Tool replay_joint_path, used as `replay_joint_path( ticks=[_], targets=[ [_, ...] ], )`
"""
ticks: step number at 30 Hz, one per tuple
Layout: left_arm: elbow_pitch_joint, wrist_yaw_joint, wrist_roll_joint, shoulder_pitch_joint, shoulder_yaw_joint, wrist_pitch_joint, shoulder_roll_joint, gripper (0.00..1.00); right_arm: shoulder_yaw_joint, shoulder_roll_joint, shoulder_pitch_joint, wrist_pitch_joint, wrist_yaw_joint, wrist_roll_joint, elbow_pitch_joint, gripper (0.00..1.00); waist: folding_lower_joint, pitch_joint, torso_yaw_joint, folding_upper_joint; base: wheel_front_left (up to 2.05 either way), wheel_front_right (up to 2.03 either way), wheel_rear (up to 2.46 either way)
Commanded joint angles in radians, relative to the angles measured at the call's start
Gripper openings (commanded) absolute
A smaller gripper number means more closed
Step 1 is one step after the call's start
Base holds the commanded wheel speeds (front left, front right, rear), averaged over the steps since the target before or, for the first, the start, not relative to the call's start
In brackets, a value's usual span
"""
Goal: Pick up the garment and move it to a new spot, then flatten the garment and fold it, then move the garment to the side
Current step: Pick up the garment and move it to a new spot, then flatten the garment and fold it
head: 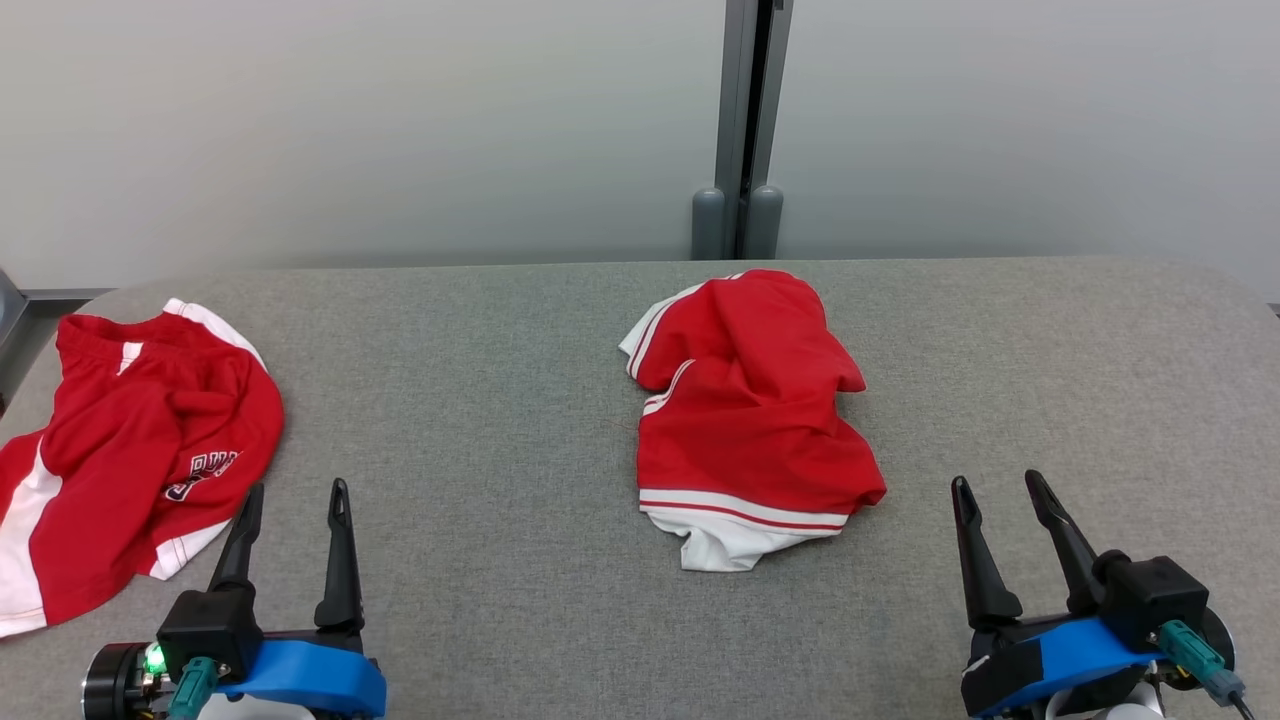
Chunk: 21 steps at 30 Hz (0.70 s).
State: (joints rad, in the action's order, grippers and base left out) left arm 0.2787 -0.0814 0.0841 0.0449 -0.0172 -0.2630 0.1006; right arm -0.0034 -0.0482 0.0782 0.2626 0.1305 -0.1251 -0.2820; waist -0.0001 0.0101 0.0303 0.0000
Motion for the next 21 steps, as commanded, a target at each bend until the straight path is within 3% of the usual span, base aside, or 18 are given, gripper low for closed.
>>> replay_joint_path(
  ticks=[1,21],
  targets=[
    [0.002,-0.006,-0.008,0.013,-0.003,-0.003,-0.001,1.0,0.001,-0.004,0.004,0.003,0.0,-0.002,-0.003,1.0,0.0001,0.001,-0.001,0.0,0.0,0.0,0.0],
    [0.012,-0.024,-0.032,0.033,-0.023,-0.003,-0.011,1.0,0.002,-0.004,0.01,0.003,0.0,-0.008,-0.005,1.0,0.0001,0.006,-0.005,0.0,0.0,0.0,0.0]
  ],
)
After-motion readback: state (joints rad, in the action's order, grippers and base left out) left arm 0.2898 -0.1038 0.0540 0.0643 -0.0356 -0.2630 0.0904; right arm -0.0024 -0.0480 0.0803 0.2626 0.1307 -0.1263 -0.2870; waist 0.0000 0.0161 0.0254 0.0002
